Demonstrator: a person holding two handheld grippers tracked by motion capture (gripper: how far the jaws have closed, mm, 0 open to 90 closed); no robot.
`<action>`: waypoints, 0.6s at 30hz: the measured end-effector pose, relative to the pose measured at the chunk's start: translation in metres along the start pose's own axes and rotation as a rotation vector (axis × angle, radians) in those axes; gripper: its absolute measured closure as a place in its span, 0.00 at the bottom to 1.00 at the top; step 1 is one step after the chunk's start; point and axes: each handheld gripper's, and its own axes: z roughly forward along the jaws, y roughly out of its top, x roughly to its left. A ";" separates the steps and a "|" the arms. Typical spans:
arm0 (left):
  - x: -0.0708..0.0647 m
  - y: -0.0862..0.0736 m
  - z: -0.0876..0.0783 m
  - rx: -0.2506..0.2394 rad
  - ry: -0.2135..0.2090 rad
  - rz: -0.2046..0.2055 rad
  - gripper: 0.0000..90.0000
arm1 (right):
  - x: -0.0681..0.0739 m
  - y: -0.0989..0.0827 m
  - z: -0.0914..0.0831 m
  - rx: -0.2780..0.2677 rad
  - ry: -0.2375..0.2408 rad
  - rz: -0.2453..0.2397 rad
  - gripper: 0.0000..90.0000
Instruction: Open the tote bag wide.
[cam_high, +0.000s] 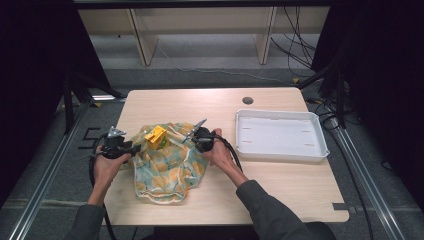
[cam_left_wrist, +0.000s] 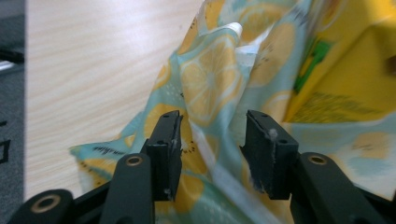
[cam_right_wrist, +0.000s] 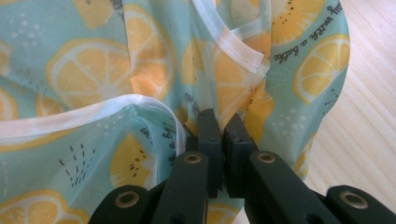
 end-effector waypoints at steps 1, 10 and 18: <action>0.000 0.000 0.000 0.000 0.000 0.000 0.59 | 0.000 0.000 0.000 0.000 0.000 0.000 0.98; -0.022 0.000 -0.019 0.020 -0.044 0.091 0.73 | -0.002 0.000 0.003 -0.018 -0.026 0.022 0.91; -0.014 -0.022 0.012 0.132 -0.030 0.109 0.95 | -0.001 0.000 0.001 -0.041 -0.012 0.044 0.84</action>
